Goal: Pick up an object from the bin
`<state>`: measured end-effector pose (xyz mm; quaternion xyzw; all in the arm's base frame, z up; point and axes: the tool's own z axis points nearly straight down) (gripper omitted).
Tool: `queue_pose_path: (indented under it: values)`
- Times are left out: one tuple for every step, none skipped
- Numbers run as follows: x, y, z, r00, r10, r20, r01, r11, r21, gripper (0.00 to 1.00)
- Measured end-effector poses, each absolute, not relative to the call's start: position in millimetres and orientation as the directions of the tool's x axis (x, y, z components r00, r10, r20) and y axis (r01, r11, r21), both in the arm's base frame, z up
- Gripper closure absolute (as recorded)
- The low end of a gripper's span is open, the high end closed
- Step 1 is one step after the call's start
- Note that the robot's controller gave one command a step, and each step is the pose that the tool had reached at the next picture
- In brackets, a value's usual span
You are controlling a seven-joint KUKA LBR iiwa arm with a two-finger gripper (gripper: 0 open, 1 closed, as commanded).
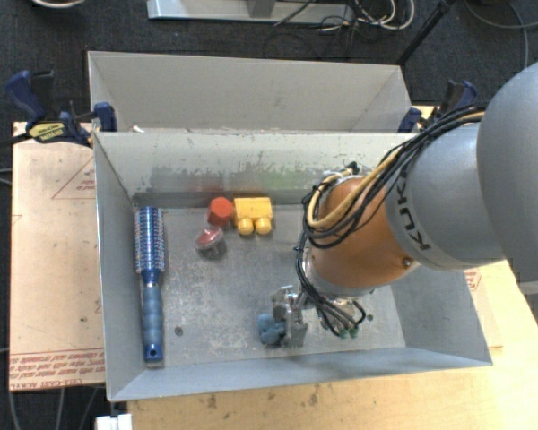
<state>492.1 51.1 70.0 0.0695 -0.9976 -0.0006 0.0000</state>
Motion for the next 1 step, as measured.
queue_pose_path:
  values:
    - [526.7,76.7,256.0,-0.980,-0.196,-0.013,-0.196,0.981,0.000,1.00]
